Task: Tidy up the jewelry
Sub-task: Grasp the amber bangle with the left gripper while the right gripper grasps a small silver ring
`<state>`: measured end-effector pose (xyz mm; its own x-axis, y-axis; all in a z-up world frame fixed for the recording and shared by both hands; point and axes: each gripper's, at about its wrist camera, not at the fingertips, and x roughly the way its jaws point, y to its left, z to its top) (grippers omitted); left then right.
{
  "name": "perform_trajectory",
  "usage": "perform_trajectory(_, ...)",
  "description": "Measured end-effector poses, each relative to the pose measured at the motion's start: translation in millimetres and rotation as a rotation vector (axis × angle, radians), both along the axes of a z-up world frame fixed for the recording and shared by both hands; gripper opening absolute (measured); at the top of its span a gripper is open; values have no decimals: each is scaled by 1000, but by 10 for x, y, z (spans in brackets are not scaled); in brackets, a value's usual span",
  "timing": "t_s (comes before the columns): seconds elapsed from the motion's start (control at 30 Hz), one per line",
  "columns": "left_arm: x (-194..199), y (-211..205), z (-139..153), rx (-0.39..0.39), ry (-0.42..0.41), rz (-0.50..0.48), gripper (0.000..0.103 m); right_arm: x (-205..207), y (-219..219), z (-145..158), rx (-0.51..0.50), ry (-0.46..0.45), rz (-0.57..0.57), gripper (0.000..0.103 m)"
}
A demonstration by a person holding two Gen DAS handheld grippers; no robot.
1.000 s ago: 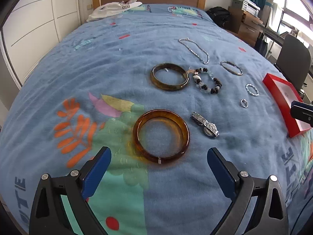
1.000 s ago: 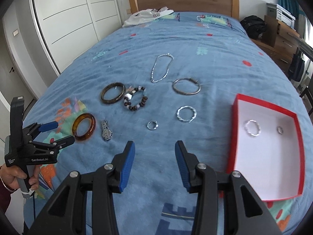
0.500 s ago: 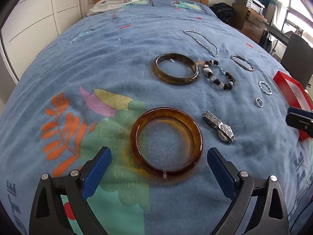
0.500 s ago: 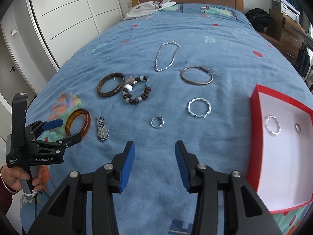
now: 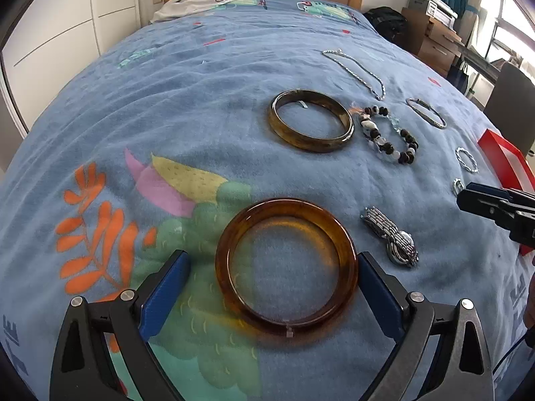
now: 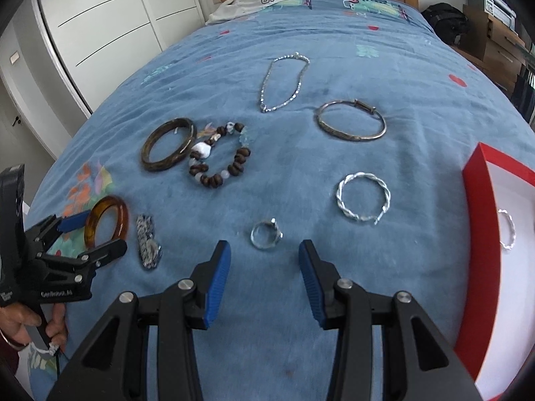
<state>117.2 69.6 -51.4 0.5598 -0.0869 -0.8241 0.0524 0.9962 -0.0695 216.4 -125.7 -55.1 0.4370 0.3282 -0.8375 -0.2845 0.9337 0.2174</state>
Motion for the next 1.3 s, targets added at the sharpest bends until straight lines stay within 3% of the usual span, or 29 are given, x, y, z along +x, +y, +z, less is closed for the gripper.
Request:
perform_trajectory(0.13,14,-1,-6,6,-12,2,85,61,26,-34,-3,2,5,40)
perform_trajectory(0.2,23,15,5,2,-20,12,77,70,54,-49,-11,0,12,32)
perform_trajectory(0.3,21,17,13,2,-30,19,77,74,95,-76,-25,3,30,19)
perform_trajectory(0.6,-33,25,125,16,-52,35,77,29,91,9,-14,-20,49,19)
perform_trajectory(0.9,-180,28,426,23,-83,48,77,-154,-90,383,37,-81,34,19)
perform_trajectory(1.3,-295,-605,965,-26,-153,-53,77,-499,-1075,993,18,-179,-99,19)
